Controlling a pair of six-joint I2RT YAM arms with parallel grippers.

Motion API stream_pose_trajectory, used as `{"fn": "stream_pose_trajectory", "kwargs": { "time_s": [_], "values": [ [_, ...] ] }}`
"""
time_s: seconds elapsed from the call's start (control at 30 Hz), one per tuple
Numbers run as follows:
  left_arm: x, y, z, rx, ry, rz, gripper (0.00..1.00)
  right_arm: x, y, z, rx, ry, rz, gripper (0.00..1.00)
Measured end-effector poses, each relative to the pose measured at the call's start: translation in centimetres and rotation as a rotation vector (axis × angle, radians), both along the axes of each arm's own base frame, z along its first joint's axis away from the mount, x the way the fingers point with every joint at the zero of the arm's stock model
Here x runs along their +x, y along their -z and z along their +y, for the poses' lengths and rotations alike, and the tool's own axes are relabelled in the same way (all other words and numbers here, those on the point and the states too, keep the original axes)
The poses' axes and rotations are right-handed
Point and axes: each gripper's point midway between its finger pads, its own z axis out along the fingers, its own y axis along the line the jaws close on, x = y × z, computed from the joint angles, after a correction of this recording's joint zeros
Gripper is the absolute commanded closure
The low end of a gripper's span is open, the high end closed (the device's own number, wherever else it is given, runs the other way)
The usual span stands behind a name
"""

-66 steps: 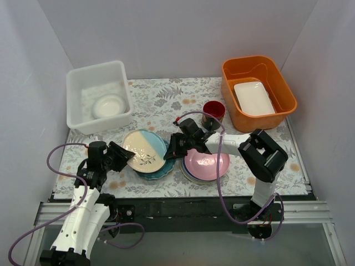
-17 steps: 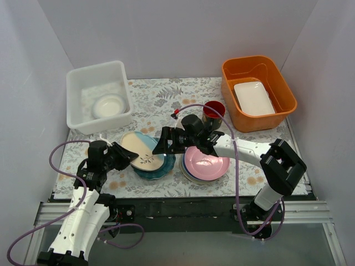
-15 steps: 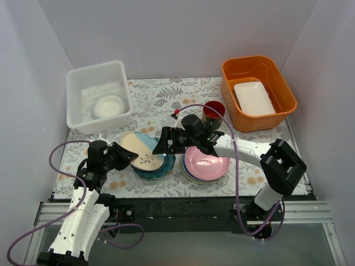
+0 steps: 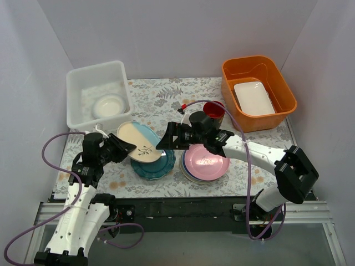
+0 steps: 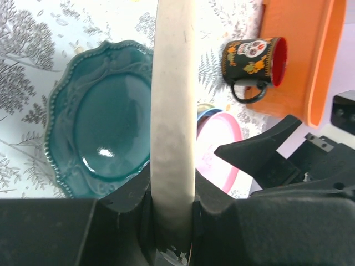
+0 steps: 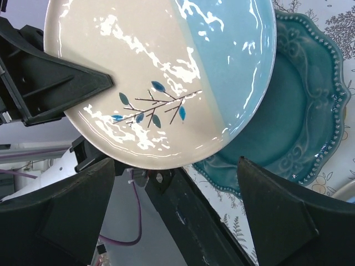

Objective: Place the plates into the plastic bin on the countertop
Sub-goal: Pick up the plate at the center of the board.

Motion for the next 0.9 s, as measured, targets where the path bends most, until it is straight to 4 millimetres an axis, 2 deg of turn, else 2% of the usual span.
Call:
{"fn": "stream_pose_trajectory", "kwargs": {
  "time_s": [0.3,0.57,0.9],
  "values": [
    [0.2,-1.7,0.0,-0.014,-0.015,-0.029,1.00,1.1,-1.5,-0.4,0.021,0.024,-0.022,0.02],
    [0.4,-4.7,0.5,-0.011,-0.038,-0.105,1.00,1.3,-2.3,-0.4,0.044,0.018,-0.035,0.02],
    [1.1,-4.0,0.6,0.001,-0.050,-0.076,1.00,1.3,-4.4,-2.6,0.071,0.042,-0.086,0.02]
  ]
}}
